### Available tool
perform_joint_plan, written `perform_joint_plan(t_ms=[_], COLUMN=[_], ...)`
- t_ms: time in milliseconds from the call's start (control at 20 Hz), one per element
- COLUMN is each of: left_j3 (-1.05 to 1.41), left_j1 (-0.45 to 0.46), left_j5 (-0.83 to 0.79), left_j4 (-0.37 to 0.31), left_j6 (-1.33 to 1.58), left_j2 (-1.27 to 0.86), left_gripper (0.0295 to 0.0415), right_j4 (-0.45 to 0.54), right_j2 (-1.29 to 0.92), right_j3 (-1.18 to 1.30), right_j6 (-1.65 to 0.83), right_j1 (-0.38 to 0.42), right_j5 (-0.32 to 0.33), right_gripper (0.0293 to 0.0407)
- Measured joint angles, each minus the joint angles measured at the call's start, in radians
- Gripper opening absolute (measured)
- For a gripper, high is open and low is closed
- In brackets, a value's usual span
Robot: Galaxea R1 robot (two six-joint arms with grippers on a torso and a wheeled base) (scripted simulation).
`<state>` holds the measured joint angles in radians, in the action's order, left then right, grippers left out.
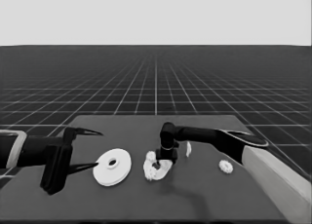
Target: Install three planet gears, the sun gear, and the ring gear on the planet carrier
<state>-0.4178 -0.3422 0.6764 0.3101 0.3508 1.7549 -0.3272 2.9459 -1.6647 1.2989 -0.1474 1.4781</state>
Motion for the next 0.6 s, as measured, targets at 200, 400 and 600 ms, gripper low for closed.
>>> perform_joint_plan(t_ms=[200,400,600], left_j3=[0.000,0.000,0.000], left_j1=[0.000,0.000,0.000], left_j5=[0.000,0.000,0.000], left_j4=[0.000,0.000,0.000], left_j6=[0.000,0.000,0.000], left_j2=[0.000,0.000,0.000], left_gripper=[0.0385,0.0385,0.0385], right_j4=[0.000,0.126,0.144], right_j2=[0.000,-0.027,-0.028], right_j3=[0.000,0.097,0.102], right_j6=[0.000,0.058,0.061], right_j1=[0.000,0.136,0.153], right_j5=[0.000,0.051,0.054], right_gripper=[0.0385,0.0385,0.0385])
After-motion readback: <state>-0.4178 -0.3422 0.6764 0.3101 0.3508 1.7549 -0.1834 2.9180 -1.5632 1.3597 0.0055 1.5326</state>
